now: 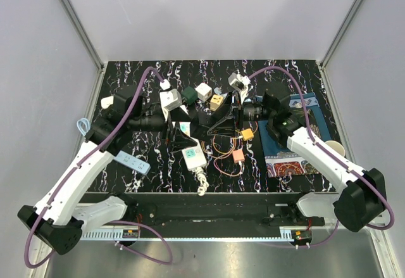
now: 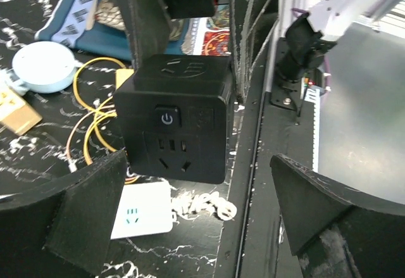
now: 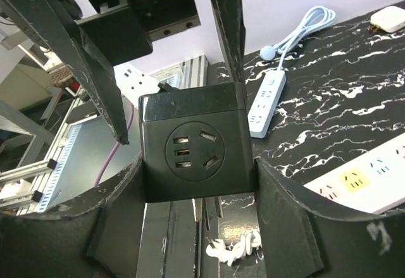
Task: Insert the plug
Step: Pick up the plug from the center of the board, then insert the plug into the socket.
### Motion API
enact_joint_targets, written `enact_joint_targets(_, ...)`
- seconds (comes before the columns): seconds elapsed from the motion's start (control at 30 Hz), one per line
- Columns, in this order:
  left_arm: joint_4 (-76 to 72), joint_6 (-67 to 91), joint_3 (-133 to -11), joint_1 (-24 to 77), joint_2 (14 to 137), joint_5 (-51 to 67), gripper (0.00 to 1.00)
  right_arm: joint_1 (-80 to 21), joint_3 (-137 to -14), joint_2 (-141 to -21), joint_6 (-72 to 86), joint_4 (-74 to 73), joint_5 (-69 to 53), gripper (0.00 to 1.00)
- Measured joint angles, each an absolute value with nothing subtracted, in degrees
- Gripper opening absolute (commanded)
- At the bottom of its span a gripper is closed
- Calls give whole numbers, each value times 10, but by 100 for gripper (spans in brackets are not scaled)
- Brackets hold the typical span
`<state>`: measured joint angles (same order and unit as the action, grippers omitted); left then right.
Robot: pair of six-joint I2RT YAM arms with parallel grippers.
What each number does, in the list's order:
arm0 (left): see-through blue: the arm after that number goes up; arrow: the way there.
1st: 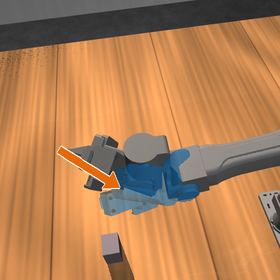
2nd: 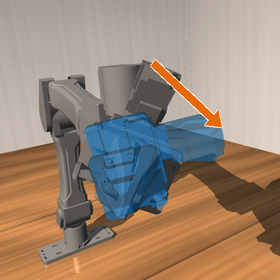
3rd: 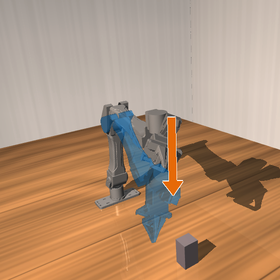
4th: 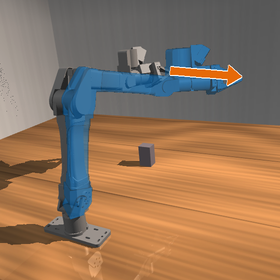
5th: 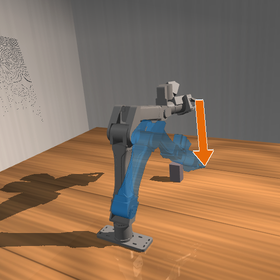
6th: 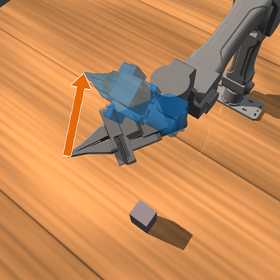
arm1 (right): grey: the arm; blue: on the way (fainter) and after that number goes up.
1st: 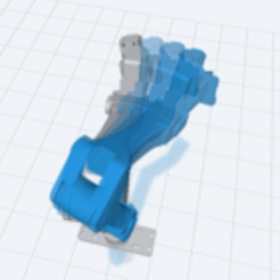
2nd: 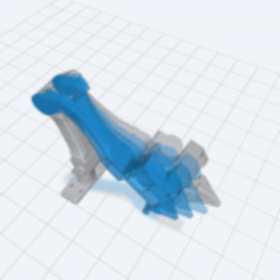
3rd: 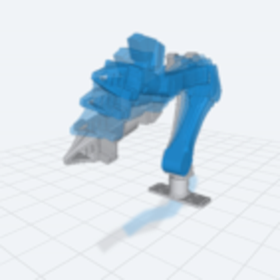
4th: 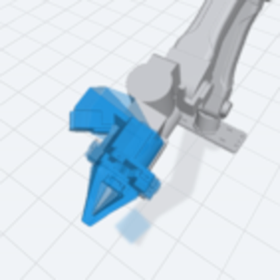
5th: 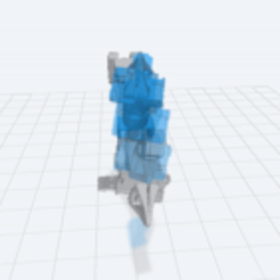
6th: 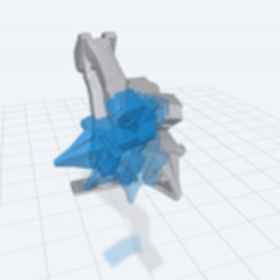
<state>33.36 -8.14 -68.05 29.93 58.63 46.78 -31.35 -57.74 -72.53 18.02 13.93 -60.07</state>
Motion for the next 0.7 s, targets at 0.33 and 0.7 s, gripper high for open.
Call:
enact_joint_targets(0.33, 282, -41, -682, 299, 628, 557, 95, -314, -577, -723, 185, 181, -638, 0)
enact_joint_targets(0.7, 156, 60, -655, 299, 631, 573, 84, -314, -577, -723, 193, 202, -642, 0)
